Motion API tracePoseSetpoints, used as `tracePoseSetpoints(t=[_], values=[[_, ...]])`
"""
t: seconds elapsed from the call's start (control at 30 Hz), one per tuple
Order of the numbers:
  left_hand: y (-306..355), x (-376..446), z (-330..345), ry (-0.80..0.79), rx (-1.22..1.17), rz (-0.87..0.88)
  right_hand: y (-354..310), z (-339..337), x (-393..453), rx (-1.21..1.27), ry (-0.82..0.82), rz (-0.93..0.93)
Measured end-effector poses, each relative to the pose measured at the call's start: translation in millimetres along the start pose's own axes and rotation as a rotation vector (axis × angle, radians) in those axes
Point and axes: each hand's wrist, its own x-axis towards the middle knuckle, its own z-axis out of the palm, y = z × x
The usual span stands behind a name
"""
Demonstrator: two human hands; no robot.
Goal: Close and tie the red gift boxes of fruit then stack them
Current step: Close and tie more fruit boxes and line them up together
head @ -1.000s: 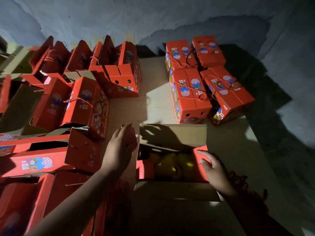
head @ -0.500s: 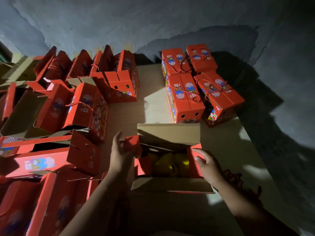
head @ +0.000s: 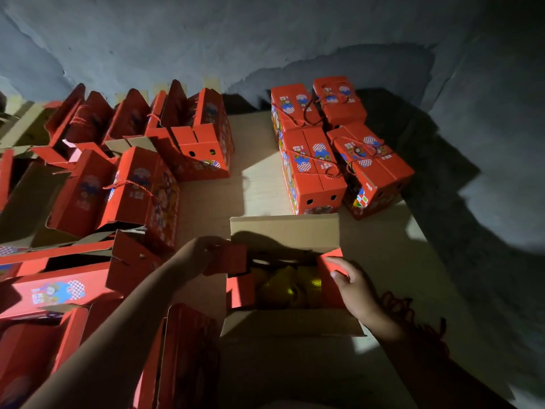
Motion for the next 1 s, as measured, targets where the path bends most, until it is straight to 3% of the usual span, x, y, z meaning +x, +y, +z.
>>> tracePoseSetpoints(t=[0.37,0.5,0.7,0.8,1.0], values=[[-33.8,23.7,33.1,0.269,-0.270,-0.244,-3.3,-0.5,0.3,-0.045,0.001,0.012],[-35.1,26.5,33.8,0.346,-0.153,-0.236,-2.3,1.3,1.1,-0.031,-0.010,0.038],[-31.2,23.0,43.4,0.481,0.281,-0.057,-6.1,-0.9,-0.6,0.006,-0.032,0.055],[-27.7,18.3,50.4,0.583,0.285,-0.036,-9.8,-1.9,-2.0,0.008,-0.025,0.053],[-24.4,10.5,61.4,0.505,0.320,-0.092,-15.4,-4.5,-5.3,-0.011,-0.001,0.064]])
